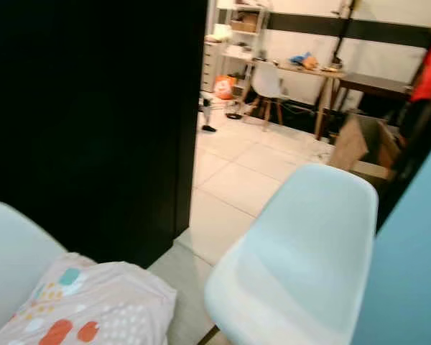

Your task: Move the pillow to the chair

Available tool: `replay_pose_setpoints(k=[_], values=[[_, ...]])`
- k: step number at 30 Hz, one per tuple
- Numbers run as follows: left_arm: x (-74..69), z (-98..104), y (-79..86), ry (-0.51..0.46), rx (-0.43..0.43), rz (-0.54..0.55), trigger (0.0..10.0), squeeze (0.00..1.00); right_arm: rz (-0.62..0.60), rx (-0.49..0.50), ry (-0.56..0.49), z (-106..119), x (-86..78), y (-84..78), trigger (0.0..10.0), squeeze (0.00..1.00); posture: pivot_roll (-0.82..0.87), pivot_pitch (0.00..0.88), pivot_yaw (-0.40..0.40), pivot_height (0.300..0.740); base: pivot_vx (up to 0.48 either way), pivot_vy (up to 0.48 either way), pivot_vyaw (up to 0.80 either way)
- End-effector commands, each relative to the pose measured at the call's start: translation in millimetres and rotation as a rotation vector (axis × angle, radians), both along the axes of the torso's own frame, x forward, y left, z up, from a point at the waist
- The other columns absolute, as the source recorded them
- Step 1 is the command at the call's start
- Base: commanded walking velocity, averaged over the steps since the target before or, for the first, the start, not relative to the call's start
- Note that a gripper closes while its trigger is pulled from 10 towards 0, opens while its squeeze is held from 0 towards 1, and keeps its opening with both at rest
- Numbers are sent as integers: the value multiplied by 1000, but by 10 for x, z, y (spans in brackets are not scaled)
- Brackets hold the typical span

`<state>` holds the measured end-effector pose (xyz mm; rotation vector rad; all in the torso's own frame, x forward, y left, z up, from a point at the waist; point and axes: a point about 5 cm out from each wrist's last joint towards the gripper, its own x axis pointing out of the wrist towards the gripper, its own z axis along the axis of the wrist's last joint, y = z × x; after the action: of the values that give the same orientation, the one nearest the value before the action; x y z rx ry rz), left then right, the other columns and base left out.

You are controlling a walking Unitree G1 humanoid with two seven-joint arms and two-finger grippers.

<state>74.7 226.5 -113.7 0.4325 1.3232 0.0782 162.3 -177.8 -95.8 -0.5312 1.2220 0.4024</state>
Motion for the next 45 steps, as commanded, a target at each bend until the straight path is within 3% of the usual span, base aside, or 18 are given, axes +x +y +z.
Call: replay_pose_setpoints(k=[1,4,5,7,9,10,11,13,16,17,18,21,27,29,30,34,37,45], values=[[140,27,-26,-74,5,3,10000,0,15,-11,19,-16,-45,-17,10000,0,107,0,-78,740,0,0,-781],[234,61,8,-146,-1,74,10000,0,19,-17,21,-20,-61,-41,10000,0,107,0,-78,740,0,0,-777],[354,107,54,-227,-27,174,10000,0,23,-25,25,-29,-91,-70,10000,0,114,0,-75,740,0,0,-781],[354,107,54,-227,-27,174,10000,0,23,-25,25,-29,-91,-70,10000,0,114,0,-75,740,0,0,-781],[656,205,47,-424,-272,469,10000,0,25,-36,32,-48,-154,-112,10000,0,112,0,-72,740,0,0,-781],[656,205,47,-424,-272,469,10000,0,25,-36,32,-48,-154,-112,10000,0,112,0,-72,740,0,0,-781],[921,321,-5,-599,-493,588,10000,0,22,-40,36,-59,-191,-130,10000,0,115,0,-71,740,0,0,-781],[1046,378,-60,-651,-574,577,10000,0,19,-41,38,-63,-206,-138,10000,0,112,0,-68,740,0,0,-781],[1102,398,-130,-661,-608,539,10000,0,18,-41,38,-65,-212,-142,10000,0,113,0,-69,740,0,0,-781],[1159,414,-239,-663,-646,487,10000,0,16,-42,38,-66,-217,-147,10000,0,113,0,-67,740,0,0,-781],[1159,414,-239,-663,-646,487,10000,0,16,-42,38,-66,-217,-147,10000,0,113,0,-67,740,0,0,-781],[1218,415,-506,-609,-649,290,10000,0,16,-43,39,-69,-230,-154,10000,0,122,0,-68,740,0,0,-781],[1178,391,-442,-573,-578,245,10000,0,22,-41,39,-72,-231,-139,10000,0,127,0,-69,740,0,0,-781],[1038,328,-331,-514,-506,206,10000,0,29,-38,36,-72,-220,-111,10000,0,119,0,-76,740,0,0,-781],[1038,328,-331,-514,-506,206,10000,0,29,-38,36,-72,-220,-111,10000,0,119,0,-76,740,0,0,-781],[878,304,-40,-528,-415,345,10000,0,20,-25,26,-65,-189,-77,10000,0,115,6,-80,740,0,0,-781],[702,273,166,-509,-304,456,10000,0,-11,-25,32,-82,-247,-109,10000,0,105,25,-63,740,0,0,-781],[638,225,91,-453,-278,400,10000,0,-33,-34,39,-102,-323,-149,10000,0,48,16,-41,740,0,0,-781]])
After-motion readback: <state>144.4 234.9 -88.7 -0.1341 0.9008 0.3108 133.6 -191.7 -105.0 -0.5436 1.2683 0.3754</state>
